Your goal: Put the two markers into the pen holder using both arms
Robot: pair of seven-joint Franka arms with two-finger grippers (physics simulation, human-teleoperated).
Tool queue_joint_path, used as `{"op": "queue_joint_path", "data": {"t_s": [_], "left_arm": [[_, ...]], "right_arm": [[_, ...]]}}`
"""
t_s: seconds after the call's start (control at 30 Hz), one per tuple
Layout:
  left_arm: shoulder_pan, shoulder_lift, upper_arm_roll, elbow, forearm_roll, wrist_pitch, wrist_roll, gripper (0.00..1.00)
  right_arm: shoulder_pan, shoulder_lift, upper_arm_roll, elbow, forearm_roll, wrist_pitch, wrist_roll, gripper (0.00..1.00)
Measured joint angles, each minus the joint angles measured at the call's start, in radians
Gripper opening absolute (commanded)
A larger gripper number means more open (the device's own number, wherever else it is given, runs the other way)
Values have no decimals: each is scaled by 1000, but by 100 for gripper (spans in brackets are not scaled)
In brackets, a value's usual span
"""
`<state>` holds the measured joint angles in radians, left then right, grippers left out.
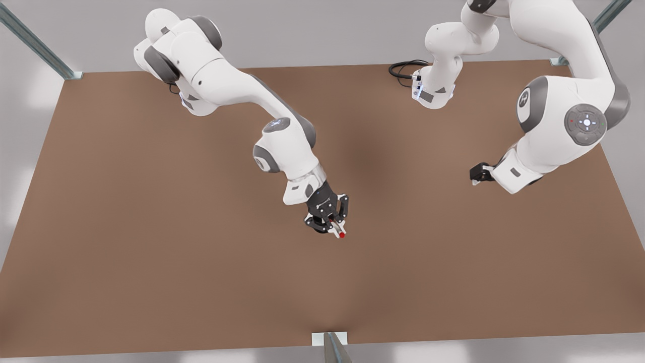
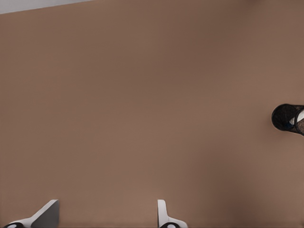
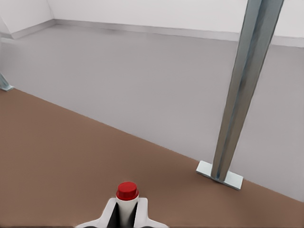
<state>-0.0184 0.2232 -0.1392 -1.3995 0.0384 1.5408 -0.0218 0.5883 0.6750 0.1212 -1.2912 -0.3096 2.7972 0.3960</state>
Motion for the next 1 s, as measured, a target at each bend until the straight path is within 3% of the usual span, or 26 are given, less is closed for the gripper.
{"op": "queue_joint_path", "data": {"t_s": [0.3,0.4,0.57,0.87,1.0], "left_arm": [[0,19,0,0,-3,-6,-15,100],[0,23,0,0,-3,-6,-18,100],[2,28,0,0,-4,-6,-23,100],[5,34,0,0,-6,10,-28,100],[5,39,0,0,-7,15,-30,100]], "right_arm": [[12,-106,-54,-315,-119,203,68,21],[33,-96,-92,-335,-133,268,87,22],[147,-59,-229,-364,-137,374,114,22],[176,-26,-260,-369,-136,467,148,23],[230,-24,-328,-427,-136,516,159,23]]}}
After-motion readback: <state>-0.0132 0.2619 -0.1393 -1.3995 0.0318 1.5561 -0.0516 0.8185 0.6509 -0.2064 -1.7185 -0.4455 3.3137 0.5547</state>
